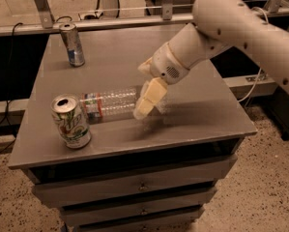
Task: Move water bottle near 7up can
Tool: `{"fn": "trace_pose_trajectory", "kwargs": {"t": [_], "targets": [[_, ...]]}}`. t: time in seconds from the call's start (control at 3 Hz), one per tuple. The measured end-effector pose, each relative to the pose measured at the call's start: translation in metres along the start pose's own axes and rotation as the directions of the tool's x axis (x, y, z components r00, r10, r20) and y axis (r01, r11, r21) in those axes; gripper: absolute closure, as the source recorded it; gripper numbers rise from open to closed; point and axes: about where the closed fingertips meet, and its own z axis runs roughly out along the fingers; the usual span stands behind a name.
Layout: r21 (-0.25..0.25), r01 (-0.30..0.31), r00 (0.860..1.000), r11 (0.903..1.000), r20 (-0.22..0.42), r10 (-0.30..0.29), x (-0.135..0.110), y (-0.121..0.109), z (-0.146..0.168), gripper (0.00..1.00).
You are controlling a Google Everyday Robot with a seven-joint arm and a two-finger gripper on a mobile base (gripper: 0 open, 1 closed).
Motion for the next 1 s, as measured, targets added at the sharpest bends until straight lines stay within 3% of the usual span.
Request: {"fn": "trace_pose_trajectory", "kwargs": {"t": [0.33, 0.67, 1.0], "targets": [[0.163, 0.054, 0.998, 0.9852, -0.027, -0.050, 0.021, -0.020, -0.077, 0.00], [0.260, 0.072, 0.997, 0.9630, 0.009, -0.077, 0.042, -0.032, -0.135, 0.00], [0.267, 0.079, 0.996, 0.9604, 0.012, -0.085, 0.040, -0.033, -0.139, 0.00]]}}
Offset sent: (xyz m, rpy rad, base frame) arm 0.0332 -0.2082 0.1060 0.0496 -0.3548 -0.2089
